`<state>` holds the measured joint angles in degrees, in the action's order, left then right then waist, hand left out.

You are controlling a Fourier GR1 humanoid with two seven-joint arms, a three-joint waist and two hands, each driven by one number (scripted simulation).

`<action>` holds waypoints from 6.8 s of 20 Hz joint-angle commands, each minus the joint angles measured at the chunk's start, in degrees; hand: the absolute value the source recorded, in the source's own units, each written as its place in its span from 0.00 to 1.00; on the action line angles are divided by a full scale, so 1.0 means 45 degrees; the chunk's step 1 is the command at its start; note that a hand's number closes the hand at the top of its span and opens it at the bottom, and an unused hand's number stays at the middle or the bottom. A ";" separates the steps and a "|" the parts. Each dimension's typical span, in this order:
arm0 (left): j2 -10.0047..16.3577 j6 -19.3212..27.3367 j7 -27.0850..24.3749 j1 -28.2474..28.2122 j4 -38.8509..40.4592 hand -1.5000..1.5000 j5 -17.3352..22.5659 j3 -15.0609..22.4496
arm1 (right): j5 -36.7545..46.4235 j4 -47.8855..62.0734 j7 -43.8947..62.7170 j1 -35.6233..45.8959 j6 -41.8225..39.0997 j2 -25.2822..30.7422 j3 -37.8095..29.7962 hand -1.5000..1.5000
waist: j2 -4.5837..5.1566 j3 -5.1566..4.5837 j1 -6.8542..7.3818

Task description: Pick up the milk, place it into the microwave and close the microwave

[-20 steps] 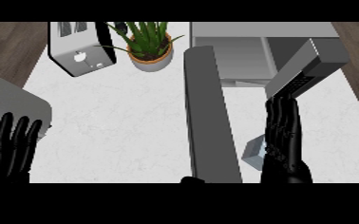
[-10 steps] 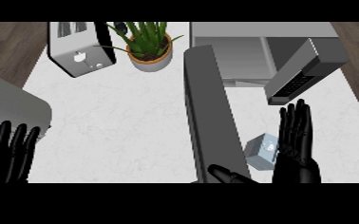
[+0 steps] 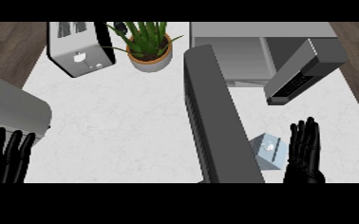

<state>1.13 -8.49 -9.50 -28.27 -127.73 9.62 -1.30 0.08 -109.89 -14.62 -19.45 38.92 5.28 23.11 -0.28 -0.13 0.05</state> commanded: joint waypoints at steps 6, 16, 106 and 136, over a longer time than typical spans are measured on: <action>0.0074 -0.0826 -0.0454 -0.1233 -0.0690 0.00 0.0809 -0.0432 | -0.1776 0.3034 -0.3412 -0.0743 -0.1754 -0.0161 -0.1180 0.00 | 0.0037 0.0034 0.0053; -0.0185 -0.0692 -0.0181 -0.1528 -0.1009 0.00 0.0445 -0.0015 | -0.1905 0.4657 -0.4480 0.0115 -0.2777 -0.0049 -0.2088 0.00 | 0.0044 0.0030 0.0053; 0.0393 -0.2533 0.0147 0.0149 0.0821 0.00 0.2145 -0.1899 | 0.0112 2.1389 -0.6638 1.7502 -0.7826 0.1025 -0.5913 1.00 | 0.0454 0.0060 0.1071; 0.0663 -0.2334 0.0460 0.2126 0.1509 0.00 0.0416 -0.0904 | 0.1524 2.3687 -0.5860 1.9535 -0.0139 0.1626 -0.5707 0.00 | 0.1207 0.0087 0.2550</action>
<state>4.54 -19.17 -7.72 -19.22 -121.29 12.75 -6.77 6.28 -3.87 -42.26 67.10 33.53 15.51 -3.03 4.57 0.41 10.12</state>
